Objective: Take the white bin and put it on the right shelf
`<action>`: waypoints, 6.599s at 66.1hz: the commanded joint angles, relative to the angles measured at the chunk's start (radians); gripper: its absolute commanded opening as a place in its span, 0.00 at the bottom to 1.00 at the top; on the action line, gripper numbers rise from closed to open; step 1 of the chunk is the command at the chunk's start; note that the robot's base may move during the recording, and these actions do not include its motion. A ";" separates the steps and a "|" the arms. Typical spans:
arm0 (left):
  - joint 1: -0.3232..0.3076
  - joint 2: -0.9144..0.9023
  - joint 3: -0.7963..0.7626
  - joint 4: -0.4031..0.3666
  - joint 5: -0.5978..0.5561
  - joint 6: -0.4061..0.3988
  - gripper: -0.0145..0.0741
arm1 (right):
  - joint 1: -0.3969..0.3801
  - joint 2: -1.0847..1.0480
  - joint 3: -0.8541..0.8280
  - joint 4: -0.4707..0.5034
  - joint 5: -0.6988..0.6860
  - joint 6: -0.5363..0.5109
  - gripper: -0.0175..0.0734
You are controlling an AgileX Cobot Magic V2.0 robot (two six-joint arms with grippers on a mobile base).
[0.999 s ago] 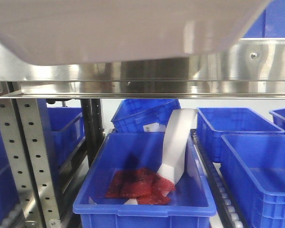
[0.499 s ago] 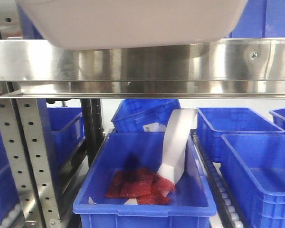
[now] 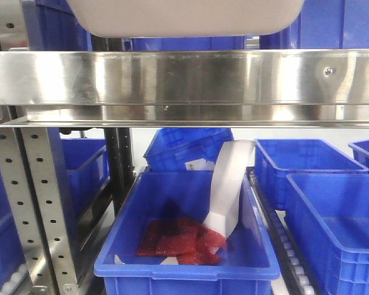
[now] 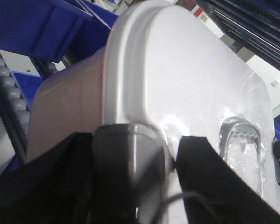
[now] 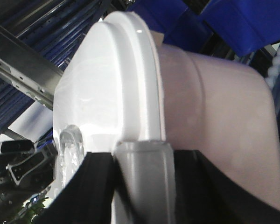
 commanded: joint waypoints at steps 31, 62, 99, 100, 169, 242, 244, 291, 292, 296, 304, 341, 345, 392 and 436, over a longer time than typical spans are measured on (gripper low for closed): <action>-0.045 0.067 -0.043 -0.110 0.013 0.020 0.41 | 0.032 0.102 -0.136 0.110 0.115 -0.079 0.55; -0.043 0.078 -0.043 -0.113 -0.099 0.020 0.58 | 0.032 0.159 -0.136 0.102 0.052 -0.080 0.69; 0.055 0.078 -0.043 -0.120 -0.038 0.042 0.67 | -0.054 0.159 -0.134 0.004 -0.167 -0.086 0.79; 0.055 0.078 -0.043 -0.120 -0.038 0.042 0.67 | -0.054 0.159 -0.134 0.004 -0.165 -0.086 0.79; 0.059 -0.024 -0.043 -0.061 -0.132 0.038 0.03 | -0.054 0.065 -0.134 -0.119 -0.277 -0.086 0.27; 0.059 -0.792 0.753 0.268 -0.833 0.033 0.03 | -0.001 -0.636 0.532 -0.606 -0.898 -0.114 0.27; 0.059 -0.825 0.788 0.258 -0.844 0.033 0.03 | -0.001 -0.674 0.576 -0.604 -0.914 -0.114 0.27; 0.059 -1.195 0.987 0.267 -0.875 0.044 0.03 | -0.001 -1.182 0.888 -0.603 -0.936 -0.114 0.27; 0.059 -1.195 0.987 0.265 -0.875 0.044 0.03 | -0.001 -1.182 0.888 -0.603 -0.936 -0.114 0.27; 0.059 -1.195 0.987 0.261 -0.875 0.044 0.03 | -0.001 -1.182 0.888 -0.603 -0.936 -0.114 0.27; 0.059 -1.195 0.987 0.261 -0.875 0.044 0.03 | -0.001 -1.182 0.888 -0.603 -0.936 -0.114 0.27; 0.059 -1.195 0.987 0.261 -0.875 0.044 0.03 | -0.001 -1.182 0.894 -0.602 -0.936 -0.114 0.27; 0.059 -1.195 0.987 0.261 -0.875 0.044 0.03 | -0.001 -1.182 0.899 -0.628 -0.937 -0.114 0.27; 0.059 -1.195 0.987 0.261 -0.875 0.044 0.02 | 0.062 -1.454 1.226 -1.529 -1.002 0.738 0.27; 0.059 -1.190 0.987 0.261 -0.874 0.044 0.02 | 0.062 -1.446 1.244 -1.612 -1.027 0.738 0.27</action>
